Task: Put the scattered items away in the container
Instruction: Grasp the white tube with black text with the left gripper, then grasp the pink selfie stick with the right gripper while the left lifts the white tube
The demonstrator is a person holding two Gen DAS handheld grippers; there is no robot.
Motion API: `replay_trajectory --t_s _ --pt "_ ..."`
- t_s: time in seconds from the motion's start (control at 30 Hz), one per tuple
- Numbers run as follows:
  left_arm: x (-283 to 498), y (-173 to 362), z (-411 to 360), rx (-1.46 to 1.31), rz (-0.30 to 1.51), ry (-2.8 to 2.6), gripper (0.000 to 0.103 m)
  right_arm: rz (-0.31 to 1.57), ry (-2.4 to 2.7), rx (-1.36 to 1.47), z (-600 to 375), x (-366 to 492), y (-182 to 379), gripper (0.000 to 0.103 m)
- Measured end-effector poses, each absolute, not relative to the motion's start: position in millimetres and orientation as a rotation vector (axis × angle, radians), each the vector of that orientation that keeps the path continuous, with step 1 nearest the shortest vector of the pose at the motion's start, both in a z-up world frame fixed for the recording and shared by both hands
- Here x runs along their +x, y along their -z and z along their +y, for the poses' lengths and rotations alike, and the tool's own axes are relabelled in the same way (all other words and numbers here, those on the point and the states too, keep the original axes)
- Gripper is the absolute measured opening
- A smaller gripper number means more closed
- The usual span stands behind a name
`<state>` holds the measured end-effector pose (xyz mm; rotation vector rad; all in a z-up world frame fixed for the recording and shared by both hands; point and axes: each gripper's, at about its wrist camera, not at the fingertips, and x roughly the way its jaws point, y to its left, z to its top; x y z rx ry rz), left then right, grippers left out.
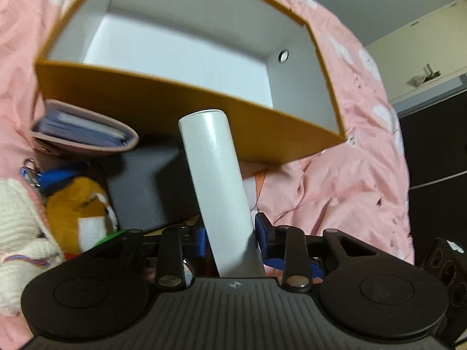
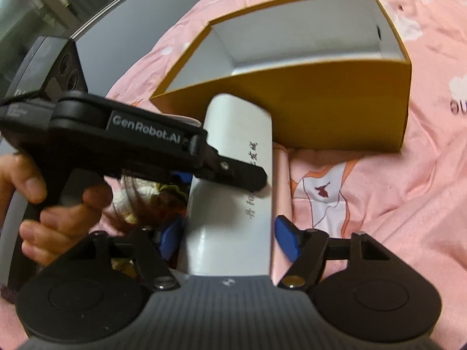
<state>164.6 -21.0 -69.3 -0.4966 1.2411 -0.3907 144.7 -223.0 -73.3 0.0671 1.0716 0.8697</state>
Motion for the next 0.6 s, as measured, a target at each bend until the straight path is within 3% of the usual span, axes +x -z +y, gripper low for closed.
replay_trajectory --t_s 0.23,0.3,0.6 --pt "158.7 46.8 7.1 -0.484 1.167 0.372 0.034 1.033 -0.949 0.036 -227.4 144.6 56.5 0.073" --pt "159.1 42.9 16.5 -0.490 1.149 0.363 0.034 1.014 -0.929 -0.022 -226.9 145.2 51.8 0.062" --pt "160.0 35.2 24.3 -0.470 1.116 0.385 0.034 1.091 -0.803 -0.263 -194.1 178.6 74.3 0.042"
